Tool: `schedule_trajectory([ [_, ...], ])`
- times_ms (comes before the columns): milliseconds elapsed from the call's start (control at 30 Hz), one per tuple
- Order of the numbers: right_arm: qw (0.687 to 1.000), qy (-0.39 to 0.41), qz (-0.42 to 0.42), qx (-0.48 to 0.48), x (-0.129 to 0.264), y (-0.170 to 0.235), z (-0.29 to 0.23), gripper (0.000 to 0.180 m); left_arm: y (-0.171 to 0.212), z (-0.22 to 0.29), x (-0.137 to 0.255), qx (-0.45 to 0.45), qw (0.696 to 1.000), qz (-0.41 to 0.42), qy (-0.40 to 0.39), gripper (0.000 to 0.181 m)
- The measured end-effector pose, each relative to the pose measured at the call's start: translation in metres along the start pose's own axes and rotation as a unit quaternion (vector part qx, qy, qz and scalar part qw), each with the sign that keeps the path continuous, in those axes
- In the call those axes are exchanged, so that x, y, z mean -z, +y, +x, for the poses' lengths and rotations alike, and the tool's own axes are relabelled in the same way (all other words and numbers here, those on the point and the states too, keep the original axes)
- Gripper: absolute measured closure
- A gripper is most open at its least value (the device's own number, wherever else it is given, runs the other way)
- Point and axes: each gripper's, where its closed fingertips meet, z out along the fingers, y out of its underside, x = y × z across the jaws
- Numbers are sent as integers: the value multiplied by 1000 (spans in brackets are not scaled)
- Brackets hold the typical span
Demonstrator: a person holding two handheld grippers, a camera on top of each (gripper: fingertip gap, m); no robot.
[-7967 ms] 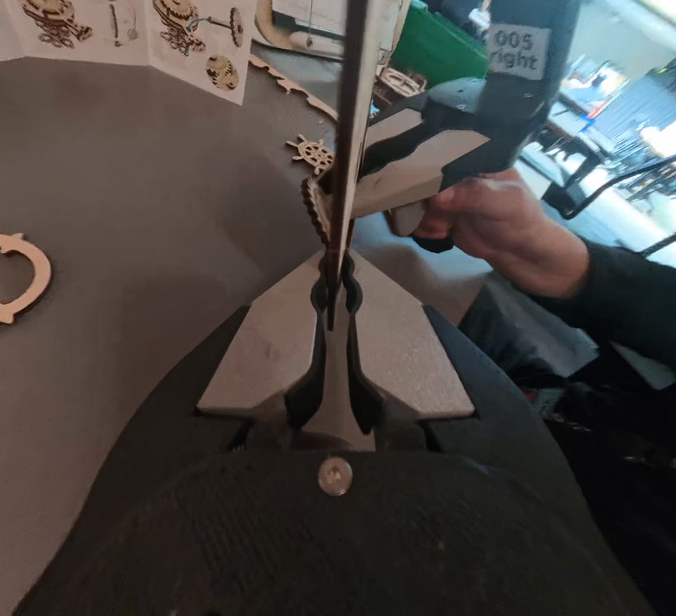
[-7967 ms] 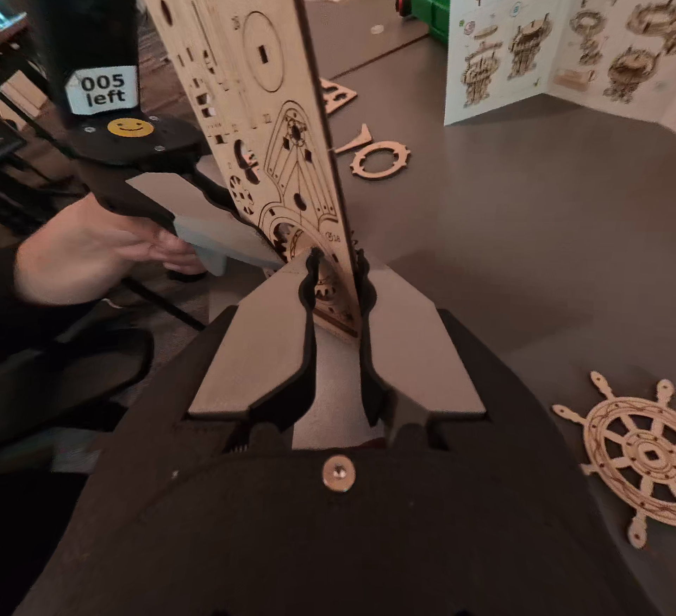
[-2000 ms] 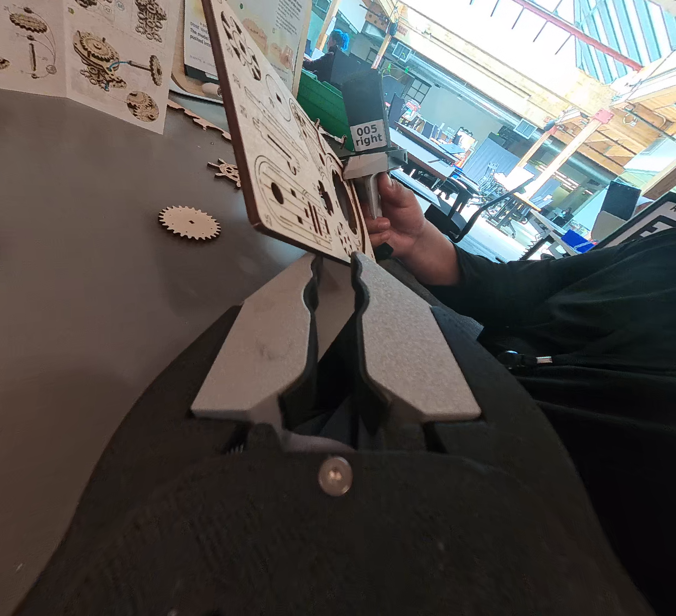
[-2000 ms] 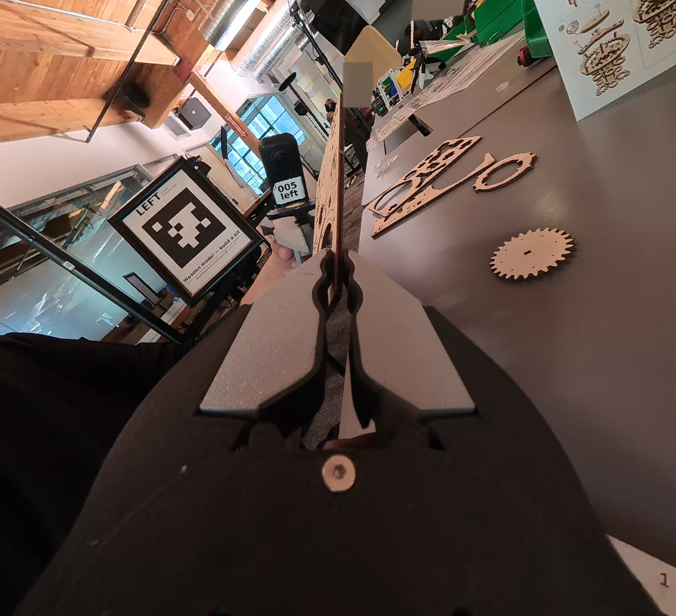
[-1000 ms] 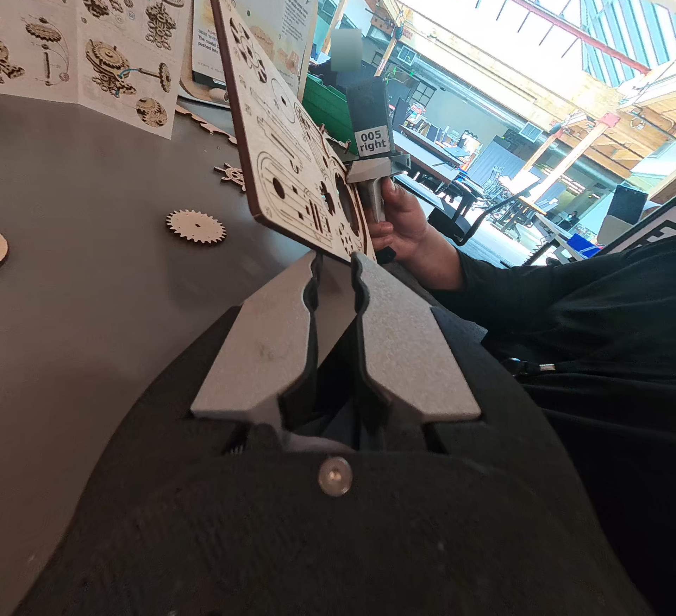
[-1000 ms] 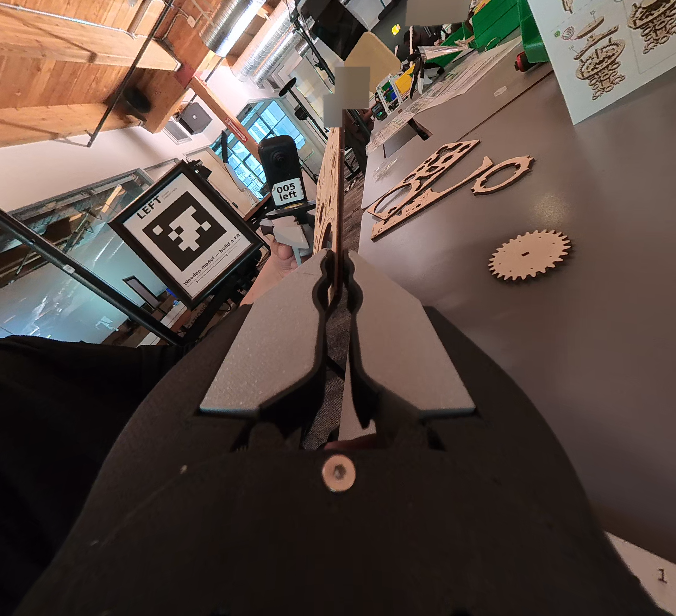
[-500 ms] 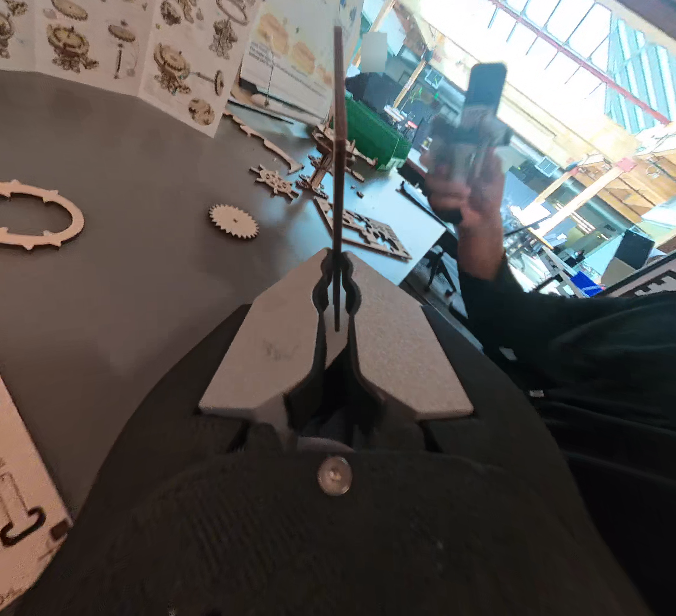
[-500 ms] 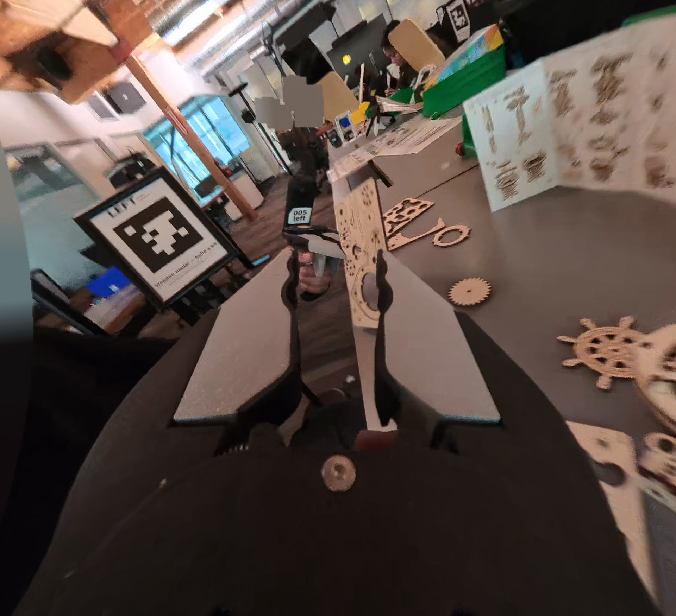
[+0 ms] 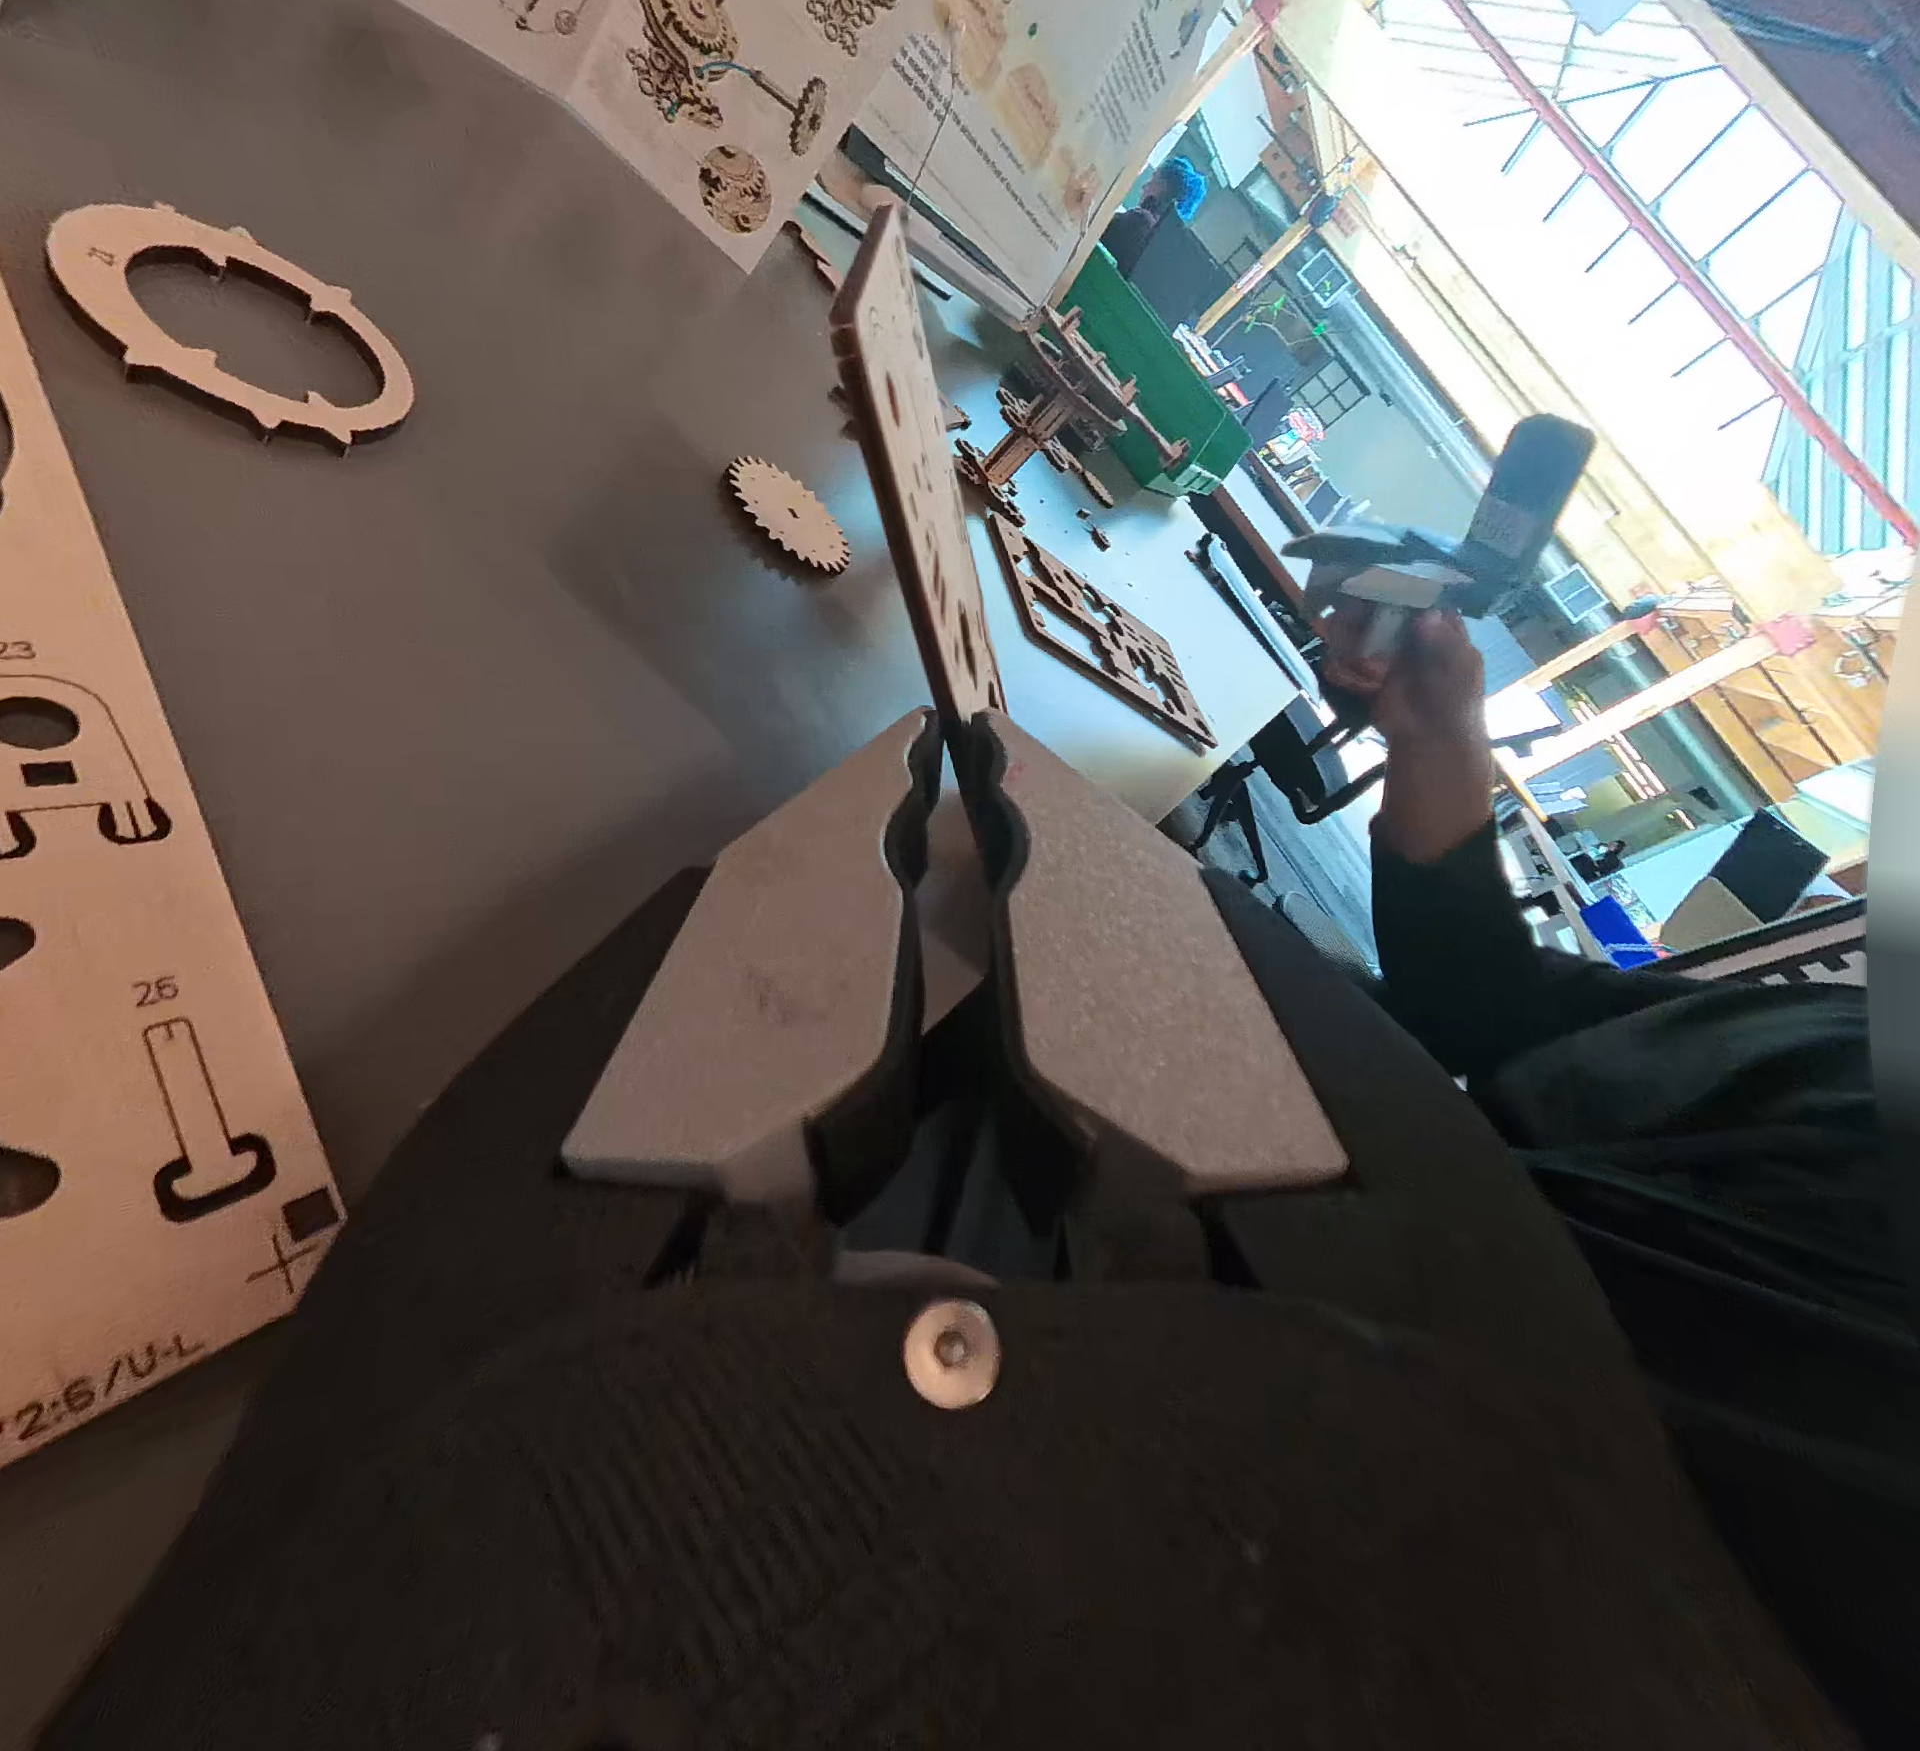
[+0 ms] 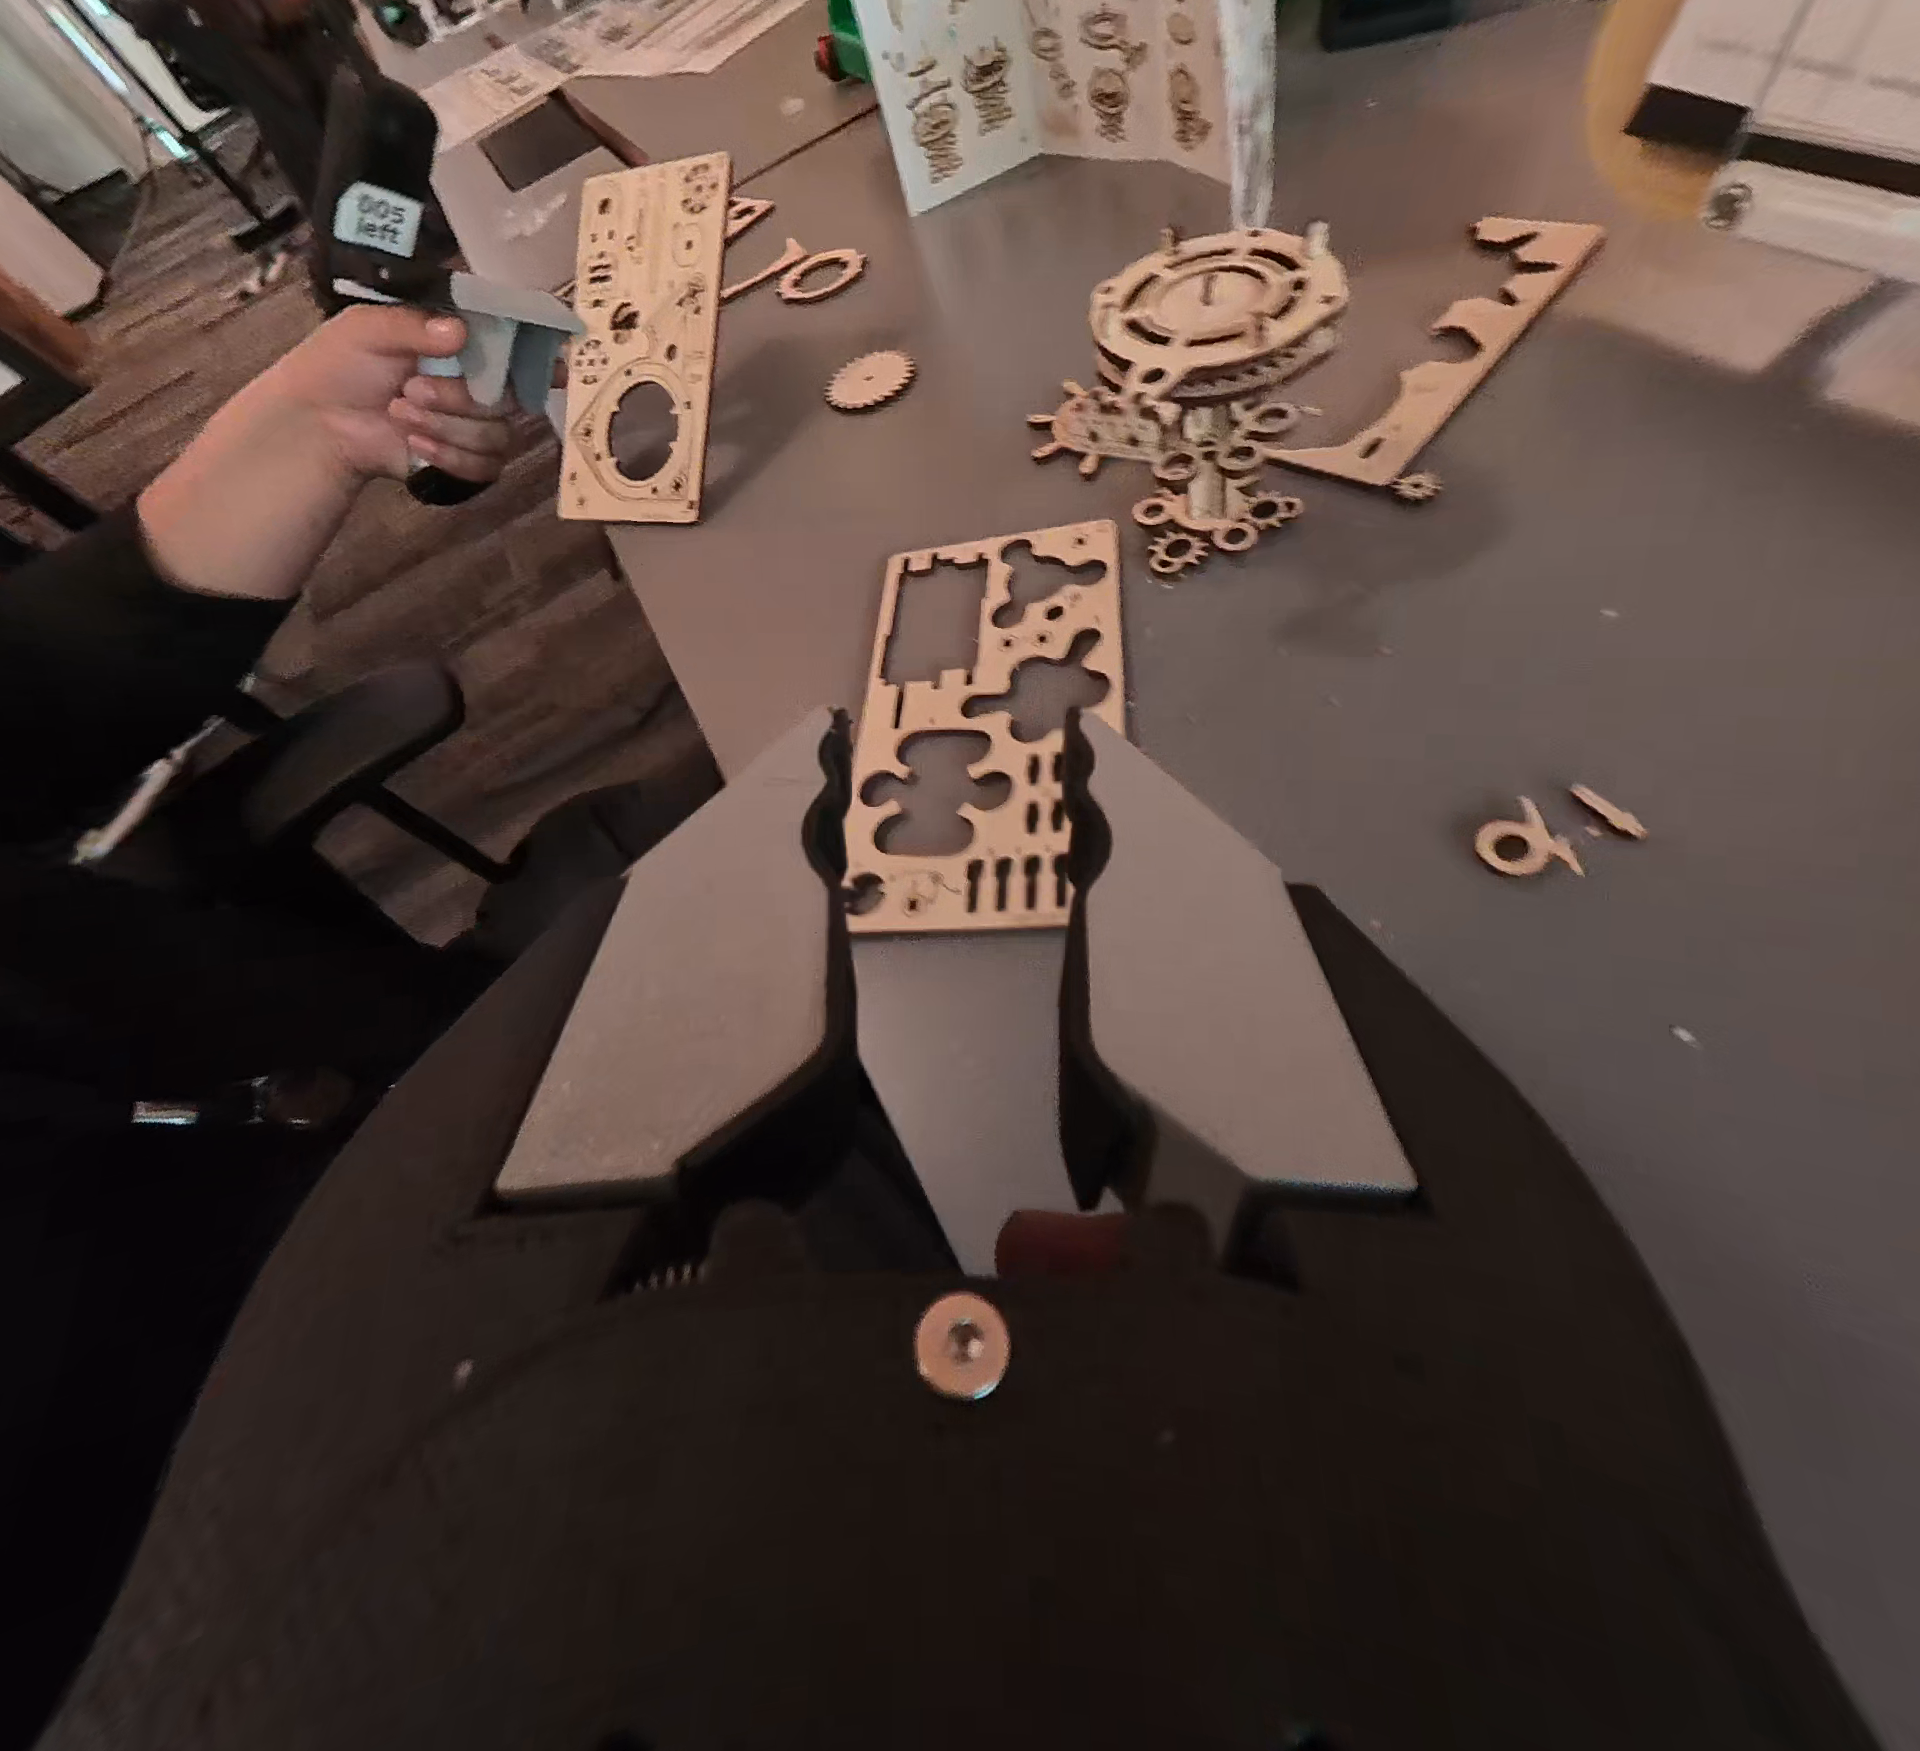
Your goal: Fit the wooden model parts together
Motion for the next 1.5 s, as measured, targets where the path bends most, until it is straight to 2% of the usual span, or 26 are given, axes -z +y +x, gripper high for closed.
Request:
schedule_trajectory([
  [200, 999, 32, 7, 1, 20, 13, 22, 139, -4, -7, -1, 25, 999, 26, -12, 178],
  [267, 999, 35, -9, 9, 22, 21, 24, 131, -3, -9, -3, 34, 999, 30, -15, 178],
  [333, 999, 33, -33, 17, 20, 31, 23, 113, 0, -11, -6, 39, 998, 33, -22, 178],
  [433, 997, 29, -63, 33, 11, 44, 17, 96, 1, -15, -6, 46, 997, 46, -33, 178],
  [700, 992, 21, -106, 60, -28, 64, -2, 86, 4, -21, -6, 67, 994, 70, -49, 177],
  [933, 975, 68, -172, 120, -42, 86, 1, 71, 3, -22, -7, 70, 993, 83, -50, 177],
  [1100, 975, 69, -170, 123, -37, 85, 1, 70, 3, -22, -5, 75, 993, 87, -41, 177],
  [1500, 984, 67, -143, 84, -56, 85, 5, 79, 1, -15, -7, 64, 994, 85, -35, 178],
])
